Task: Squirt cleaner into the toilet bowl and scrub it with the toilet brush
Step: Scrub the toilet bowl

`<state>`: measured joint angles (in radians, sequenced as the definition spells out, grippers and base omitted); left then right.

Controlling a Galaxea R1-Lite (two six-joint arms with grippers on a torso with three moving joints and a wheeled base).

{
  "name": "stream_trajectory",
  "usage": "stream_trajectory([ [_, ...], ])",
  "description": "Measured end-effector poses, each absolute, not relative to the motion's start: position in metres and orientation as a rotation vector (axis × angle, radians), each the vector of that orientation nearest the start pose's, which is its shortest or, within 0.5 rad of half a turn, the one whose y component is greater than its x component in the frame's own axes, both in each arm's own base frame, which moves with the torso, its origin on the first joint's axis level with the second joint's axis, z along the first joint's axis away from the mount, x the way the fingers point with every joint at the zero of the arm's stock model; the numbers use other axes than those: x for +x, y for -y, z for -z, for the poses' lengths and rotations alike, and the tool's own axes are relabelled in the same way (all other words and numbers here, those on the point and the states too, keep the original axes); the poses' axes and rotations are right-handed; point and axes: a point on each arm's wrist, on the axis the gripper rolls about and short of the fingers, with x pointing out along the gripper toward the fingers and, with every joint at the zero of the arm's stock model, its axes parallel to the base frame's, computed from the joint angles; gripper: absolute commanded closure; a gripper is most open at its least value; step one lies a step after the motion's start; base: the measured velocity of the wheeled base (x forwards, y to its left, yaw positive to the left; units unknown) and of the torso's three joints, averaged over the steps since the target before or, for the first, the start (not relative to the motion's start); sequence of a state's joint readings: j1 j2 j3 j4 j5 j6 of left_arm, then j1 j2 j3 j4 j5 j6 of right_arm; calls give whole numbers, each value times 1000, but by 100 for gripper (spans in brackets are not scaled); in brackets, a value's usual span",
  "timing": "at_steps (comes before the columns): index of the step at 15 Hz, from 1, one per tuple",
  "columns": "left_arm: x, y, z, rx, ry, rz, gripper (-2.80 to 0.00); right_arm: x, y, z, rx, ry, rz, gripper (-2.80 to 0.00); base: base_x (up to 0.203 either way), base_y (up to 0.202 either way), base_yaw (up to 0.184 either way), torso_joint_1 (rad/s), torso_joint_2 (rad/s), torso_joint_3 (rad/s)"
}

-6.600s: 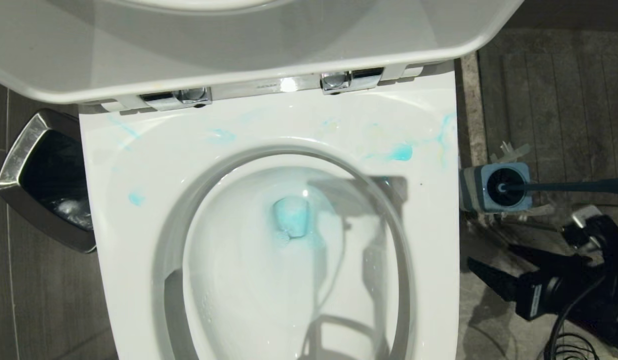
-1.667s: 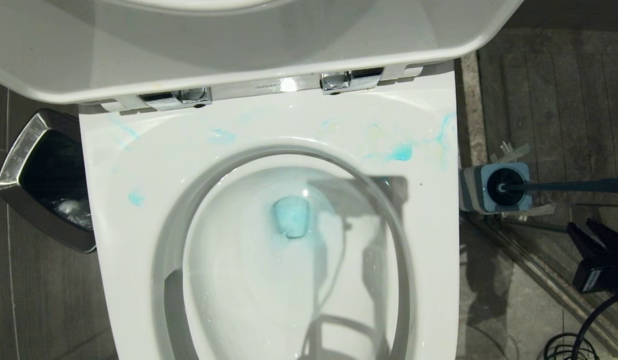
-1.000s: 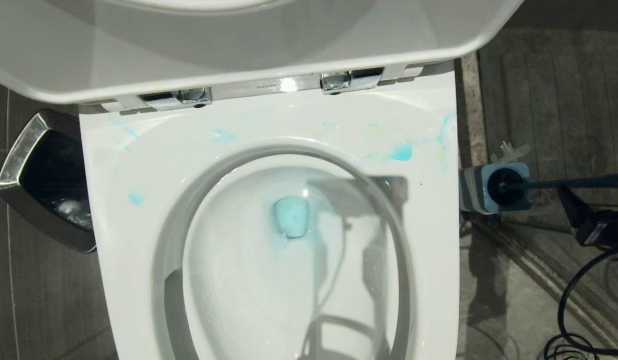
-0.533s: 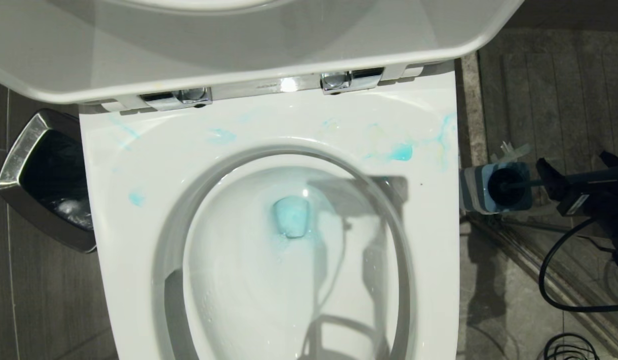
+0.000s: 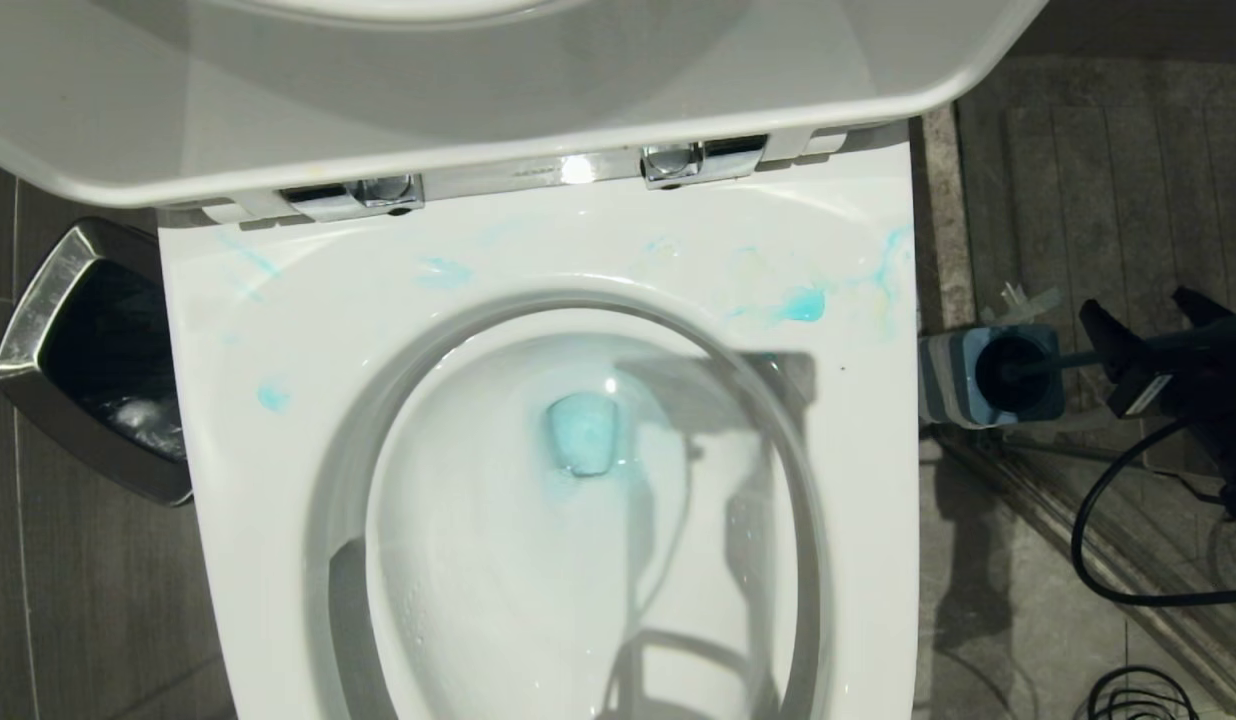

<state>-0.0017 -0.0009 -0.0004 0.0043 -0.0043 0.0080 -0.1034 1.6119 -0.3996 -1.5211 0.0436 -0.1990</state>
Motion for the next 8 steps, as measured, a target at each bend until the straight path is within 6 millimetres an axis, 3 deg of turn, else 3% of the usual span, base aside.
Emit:
stream_trajectory([
  [8, -23, 0, -75, 8, -3, 6, 0, 233, 23, -196, -301, 309, 98, 0, 0, 0, 0, 0, 0, 0],
])
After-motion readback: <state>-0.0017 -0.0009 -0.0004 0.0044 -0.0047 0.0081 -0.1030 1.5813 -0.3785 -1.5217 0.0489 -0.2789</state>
